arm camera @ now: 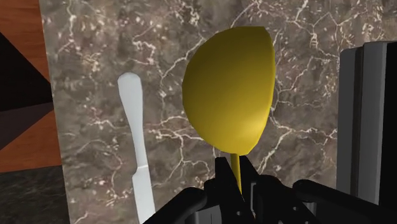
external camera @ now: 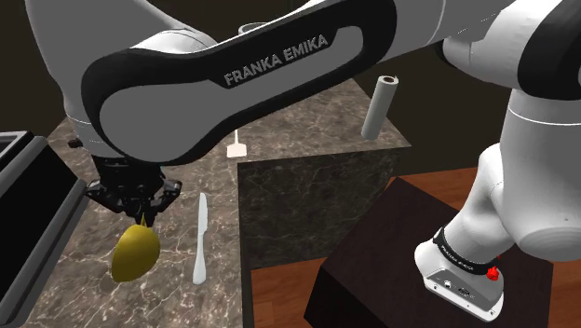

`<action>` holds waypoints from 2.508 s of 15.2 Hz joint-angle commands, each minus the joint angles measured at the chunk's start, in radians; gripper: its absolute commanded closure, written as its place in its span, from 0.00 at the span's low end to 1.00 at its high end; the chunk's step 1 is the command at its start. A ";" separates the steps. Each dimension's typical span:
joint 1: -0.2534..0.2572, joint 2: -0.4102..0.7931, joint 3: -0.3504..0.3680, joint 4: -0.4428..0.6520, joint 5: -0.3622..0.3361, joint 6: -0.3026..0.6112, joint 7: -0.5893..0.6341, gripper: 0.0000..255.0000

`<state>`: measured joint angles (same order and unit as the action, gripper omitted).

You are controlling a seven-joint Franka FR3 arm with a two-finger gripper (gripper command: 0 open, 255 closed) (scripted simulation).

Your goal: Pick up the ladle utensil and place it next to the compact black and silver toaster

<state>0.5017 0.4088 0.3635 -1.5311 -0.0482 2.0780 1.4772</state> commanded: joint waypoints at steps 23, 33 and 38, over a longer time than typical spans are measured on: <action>0.007 0.091 -0.020 -0.143 -0.030 0.231 0.002 1.00; 0.001 0.069 -0.016 -0.142 -0.023 0.208 -0.003 0.00; -0.014 0.013 -0.006 -0.130 -0.003 0.142 -0.015 0.00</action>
<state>0.4885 0.4252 0.3567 -1.6639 -0.0524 2.2266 1.4638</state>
